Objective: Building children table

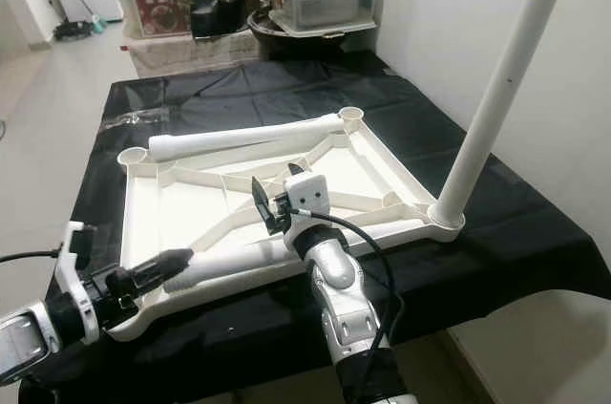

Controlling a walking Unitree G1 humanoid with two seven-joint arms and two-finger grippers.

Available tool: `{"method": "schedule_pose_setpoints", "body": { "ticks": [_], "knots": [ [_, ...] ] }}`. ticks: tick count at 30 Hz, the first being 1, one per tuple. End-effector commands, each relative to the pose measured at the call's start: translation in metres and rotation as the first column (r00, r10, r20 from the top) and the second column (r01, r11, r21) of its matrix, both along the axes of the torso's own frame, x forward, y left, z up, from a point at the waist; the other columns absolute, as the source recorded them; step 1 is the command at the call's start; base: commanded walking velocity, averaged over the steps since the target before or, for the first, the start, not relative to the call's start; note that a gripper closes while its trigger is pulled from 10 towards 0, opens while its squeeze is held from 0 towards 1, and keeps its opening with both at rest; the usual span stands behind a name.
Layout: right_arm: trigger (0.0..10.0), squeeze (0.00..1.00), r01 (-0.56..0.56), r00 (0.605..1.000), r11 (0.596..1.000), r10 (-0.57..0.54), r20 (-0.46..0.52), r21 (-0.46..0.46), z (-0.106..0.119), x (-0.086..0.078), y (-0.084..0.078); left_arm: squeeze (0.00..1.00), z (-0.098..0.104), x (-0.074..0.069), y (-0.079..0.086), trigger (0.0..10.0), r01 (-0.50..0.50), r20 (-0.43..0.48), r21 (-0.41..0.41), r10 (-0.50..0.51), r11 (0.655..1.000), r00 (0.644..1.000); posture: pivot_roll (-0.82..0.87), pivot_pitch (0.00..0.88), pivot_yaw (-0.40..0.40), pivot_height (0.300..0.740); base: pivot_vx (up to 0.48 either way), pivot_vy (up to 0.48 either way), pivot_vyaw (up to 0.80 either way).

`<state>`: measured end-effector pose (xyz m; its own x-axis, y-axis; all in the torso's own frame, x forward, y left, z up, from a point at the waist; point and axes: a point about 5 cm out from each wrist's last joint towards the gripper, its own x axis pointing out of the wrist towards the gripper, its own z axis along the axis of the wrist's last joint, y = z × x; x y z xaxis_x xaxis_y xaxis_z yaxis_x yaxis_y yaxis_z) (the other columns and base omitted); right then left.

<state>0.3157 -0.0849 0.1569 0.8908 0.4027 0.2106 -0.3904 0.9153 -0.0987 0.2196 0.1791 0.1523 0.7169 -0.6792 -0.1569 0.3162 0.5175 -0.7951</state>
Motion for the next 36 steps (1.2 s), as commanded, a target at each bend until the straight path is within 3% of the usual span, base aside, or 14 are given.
{"method": "schedule_pose_setpoints", "body": {
  "ticks": [1,12,13,14,15,16,20,22,23,36],
  "knots": [
    [10.0,0.00,-0.004,1.000,1.000,0.004,-0.016,0.001,-0.002,-0.001,0.002,0.00,0.000,-0.002,-0.001,10.0,0.021,0.011,-0.044,-0.021,0.999,1.000,0.04,0.011,0.027,0.740,0.000,0.000,0.00],
    [10.0,0.00,-0.003,1.000,1.000,0.003,-0.009,0.002,0.001,-0.001,0.001,0.00,-0.024,-0.005,-0.001,10.0,0.020,-0.115,-0.053,-0.026,0.998,0.993,0.03,0.017,0.029,0.740,0.000,0.000,0.00],
    [10.0,0.00,-0.001,1.000,1.000,0.001,-0.007,0.002,0.001,-0.001,0.000,0.00,-0.027,-0.005,-0.001,8.2,0.032,-0.131,-0.059,-0.039,0.998,0.991,0.03,0.019,0.034,0.740,0.000,0.000,0.00],
    [10.0,0.00,0.001,1.000,1.000,-0.001,-0.005,0.001,0.002,-0.001,-0.001,0.00,-0.029,-0.006,-0.002,3.7,0.042,-0.139,-0.072,-0.052,0.996,0.989,0.02,0.021,0.035,0.740,0.000,0.000,0.00],
    [10.0,0.00,0.002,1.000,1.000,-0.002,-0.003,0.000,0.002,-0.001,-0.001,0.00,-0.030,-0.006,-0.003,3.7,0.049,-0.143,-0.081,-0.060,0.996,0.988,0.02,0.021,0.035,0.740,0.000,0.000,0.00],
    [10.0,0.00,0.004,1.000,1.000,-0.004,-0.001,-0.001,0.003,-0.001,-0.002,0.00,-0.029,-0.005,-0.004,2.6,0.052,-0.133,-0.091,-0.064,0.994,0.989,0.01,0.024,0.037,0.740,0.000,0.000,0.00],
    [10.0,0.00,0.006,1.000,1.000,-0.006,0.000,-0.002,0.003,-0.001,-0.003,0.00,-0.029,-0.004,-0.004,2.6,0.052,-0.125,-0.098,-0.064,0.994,0.990,0.01,0.024,0.037,0.740,0.000,0.000,0.00],
    [10.0,0.00,0.008,1.000,1.000,-0.008,0.000,-0.003,0.004,-0.001,-0.004,0.00,-0.026,-0.001,-0.005,0.4,0.057,-0.100,-0.119,-0.069,0.991,0.993,0.01,0.026,0.038,0.740,0.000,0.000,0.00],
    [10.0,0.00,0.009,1.000,1.000,-0.009,0.000,-0.004,0.004,-0.001,-0.004,0.00,-0.024,-0.001,-0.006,0.0,0.065,-0.087,-0.132,-0.077,0.989,0.993,0.00,0.027,0.037,0.740,0.000,0.000,0.00],
    [10.0,0.00,-0.001,1.000,1.000,0.001,0.000,-0.007,0.005,-0.001,-0.002,0.00,-0.020,-0.002,-0.003,0.0,0.077,-0.036,-0.166,-0.084,0.983,0.996,0.01,0.019,0.031,0.740,0.000,0.000,0.00]
  ]
}}
